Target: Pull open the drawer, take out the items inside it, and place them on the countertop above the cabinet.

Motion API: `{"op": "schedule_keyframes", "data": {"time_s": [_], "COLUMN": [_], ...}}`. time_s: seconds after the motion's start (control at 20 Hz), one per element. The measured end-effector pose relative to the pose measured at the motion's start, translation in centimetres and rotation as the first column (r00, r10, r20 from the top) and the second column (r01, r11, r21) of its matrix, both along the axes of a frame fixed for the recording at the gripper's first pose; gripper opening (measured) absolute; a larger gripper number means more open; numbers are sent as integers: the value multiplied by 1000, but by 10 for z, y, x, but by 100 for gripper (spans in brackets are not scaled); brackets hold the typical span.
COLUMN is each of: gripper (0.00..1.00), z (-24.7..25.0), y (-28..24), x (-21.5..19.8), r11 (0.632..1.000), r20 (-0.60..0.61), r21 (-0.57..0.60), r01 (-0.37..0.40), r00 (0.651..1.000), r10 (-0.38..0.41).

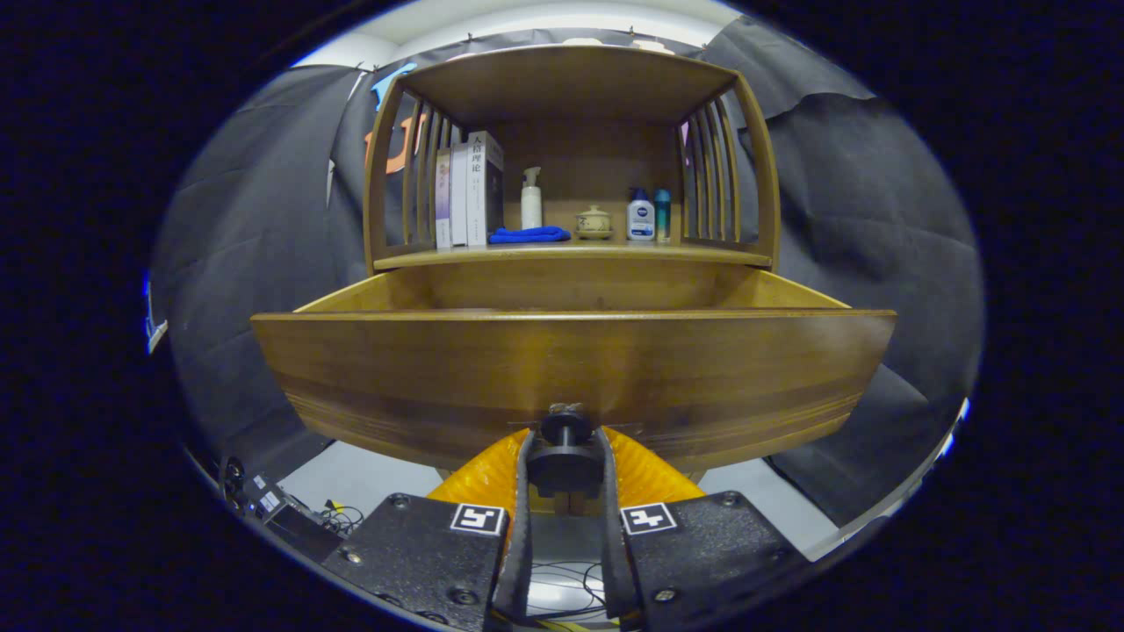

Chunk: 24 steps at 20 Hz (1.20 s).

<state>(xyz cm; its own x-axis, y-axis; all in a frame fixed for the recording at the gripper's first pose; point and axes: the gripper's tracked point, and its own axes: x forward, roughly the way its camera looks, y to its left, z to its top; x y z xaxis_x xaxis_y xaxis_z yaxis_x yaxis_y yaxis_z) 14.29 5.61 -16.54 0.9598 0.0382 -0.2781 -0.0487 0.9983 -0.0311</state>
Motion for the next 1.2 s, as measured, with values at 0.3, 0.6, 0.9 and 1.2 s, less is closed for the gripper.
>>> {"op": "schedule_keyframes", "data": {"time_s": [0.3,0.6,0.9,1.2], "gripper": [77,99,99,99], "z": [-2,53,134,208], "y": [-18,-49,-65,-58], "x": [-18,-61,-75,-32], "r11": [999,994,990,992], "r20": [-2,71,146,183], "r21": [44,100,136,129], "r01": [4,37,35,1], "r00": [1000,996,988,983], "r10": [-4,-45,-55,-25]}}
